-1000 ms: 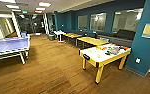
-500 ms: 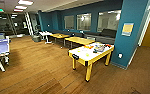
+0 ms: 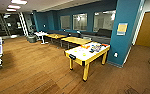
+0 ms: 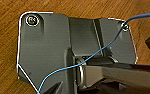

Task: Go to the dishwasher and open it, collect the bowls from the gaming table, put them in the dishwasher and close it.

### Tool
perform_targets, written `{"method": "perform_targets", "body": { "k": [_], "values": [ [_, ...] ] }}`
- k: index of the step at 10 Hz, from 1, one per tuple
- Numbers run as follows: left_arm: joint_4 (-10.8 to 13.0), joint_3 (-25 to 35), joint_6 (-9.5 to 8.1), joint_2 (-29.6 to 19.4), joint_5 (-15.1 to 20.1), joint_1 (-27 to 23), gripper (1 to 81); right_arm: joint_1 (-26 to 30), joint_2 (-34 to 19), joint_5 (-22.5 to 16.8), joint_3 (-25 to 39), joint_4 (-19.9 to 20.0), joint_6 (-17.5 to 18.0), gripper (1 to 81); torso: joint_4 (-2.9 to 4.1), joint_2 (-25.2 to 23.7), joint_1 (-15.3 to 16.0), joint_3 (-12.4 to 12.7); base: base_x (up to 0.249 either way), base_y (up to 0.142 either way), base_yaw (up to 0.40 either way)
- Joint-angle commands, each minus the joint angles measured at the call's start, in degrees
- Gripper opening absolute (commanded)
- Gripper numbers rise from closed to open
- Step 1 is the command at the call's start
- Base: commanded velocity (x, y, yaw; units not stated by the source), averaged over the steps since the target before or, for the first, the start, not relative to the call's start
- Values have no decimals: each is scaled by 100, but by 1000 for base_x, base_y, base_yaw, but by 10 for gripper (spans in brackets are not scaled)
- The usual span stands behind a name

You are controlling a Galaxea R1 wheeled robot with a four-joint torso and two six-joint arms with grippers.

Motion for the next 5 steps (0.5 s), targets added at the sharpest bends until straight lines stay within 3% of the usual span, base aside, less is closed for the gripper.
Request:
{"method": "perform_targets", "body": {
  "k": [1,5],
  "values": [
    [46,53,19,-16,286,-217,811,279,11,-354,25,3,-13,811,0,0,1,0,0,0,0],
    [46,53,19,-8,294,-209,811,270,11,-353,25,3,-4,811,0,0,1,0,0,0,0]
  ]
}}
